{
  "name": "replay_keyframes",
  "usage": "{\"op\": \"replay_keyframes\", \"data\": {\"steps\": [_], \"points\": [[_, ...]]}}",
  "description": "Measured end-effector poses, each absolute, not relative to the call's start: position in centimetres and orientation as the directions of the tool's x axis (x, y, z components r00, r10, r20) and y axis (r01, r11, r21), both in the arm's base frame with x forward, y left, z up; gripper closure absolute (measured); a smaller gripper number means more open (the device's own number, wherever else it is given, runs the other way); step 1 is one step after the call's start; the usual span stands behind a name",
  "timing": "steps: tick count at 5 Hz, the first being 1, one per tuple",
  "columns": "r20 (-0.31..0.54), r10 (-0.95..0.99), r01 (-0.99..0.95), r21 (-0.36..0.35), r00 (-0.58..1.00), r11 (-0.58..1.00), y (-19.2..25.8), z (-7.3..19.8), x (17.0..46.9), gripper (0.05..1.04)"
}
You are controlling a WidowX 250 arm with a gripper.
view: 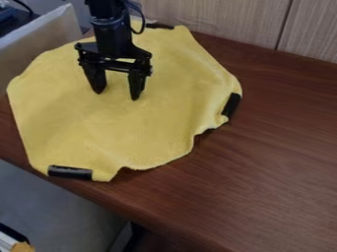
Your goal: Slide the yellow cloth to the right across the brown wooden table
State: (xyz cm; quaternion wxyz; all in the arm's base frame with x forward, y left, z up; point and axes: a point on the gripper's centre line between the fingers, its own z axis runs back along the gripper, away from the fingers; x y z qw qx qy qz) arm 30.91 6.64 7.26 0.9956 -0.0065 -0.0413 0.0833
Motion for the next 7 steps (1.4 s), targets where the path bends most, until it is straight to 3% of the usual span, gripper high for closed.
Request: {"op": "replay_keyframes", "data": {"steps": [3,5,7], "points": [[0.076,-0.011,0.014,-0.039,0.997,0.999,-0.4,7.3,32.4,0.085],[0.062,-0.168,0.171,-0.045,0.984,0.984,-5.3,7.3,31.6,0.084],[0.082,-0.185,0.188,-0.031,0.979,0.982,-6.0,8.8,31.1,0.084]]}}
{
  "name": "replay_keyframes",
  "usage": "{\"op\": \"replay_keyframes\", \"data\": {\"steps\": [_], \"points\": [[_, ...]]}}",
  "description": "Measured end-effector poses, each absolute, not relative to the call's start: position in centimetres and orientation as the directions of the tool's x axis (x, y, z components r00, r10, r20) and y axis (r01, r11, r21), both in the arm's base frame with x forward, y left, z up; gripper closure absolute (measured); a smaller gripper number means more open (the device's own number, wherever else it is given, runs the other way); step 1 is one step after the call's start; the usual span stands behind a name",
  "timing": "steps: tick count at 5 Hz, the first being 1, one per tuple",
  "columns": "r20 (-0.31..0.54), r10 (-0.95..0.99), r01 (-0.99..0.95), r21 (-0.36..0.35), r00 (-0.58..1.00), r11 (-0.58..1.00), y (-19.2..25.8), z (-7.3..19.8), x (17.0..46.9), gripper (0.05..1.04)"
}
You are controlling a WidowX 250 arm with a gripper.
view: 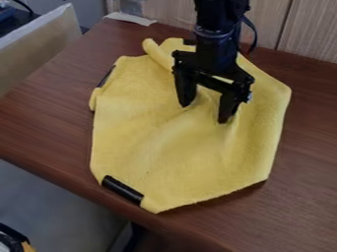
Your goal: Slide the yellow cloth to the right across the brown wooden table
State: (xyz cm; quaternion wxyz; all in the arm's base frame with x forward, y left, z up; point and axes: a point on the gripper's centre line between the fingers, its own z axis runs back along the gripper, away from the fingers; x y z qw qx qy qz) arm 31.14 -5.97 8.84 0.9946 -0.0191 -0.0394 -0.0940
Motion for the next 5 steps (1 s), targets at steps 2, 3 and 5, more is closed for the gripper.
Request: {"op": "replay_keyframes", "data": {"steps": [2,3,5], "points": [[0.126,-0.130,0.132,-0.008,0.984,0.991,-4.2,12.7,31.5,0.084],[0.161,-0.103,0.108,-0.021,0.982,0.994,-3.1,15.9,31.2,0.084],[0.189,-0.100,0.103,-0.004,0.977,0.995,-2.3,18.5,30.6,0.084]]}}
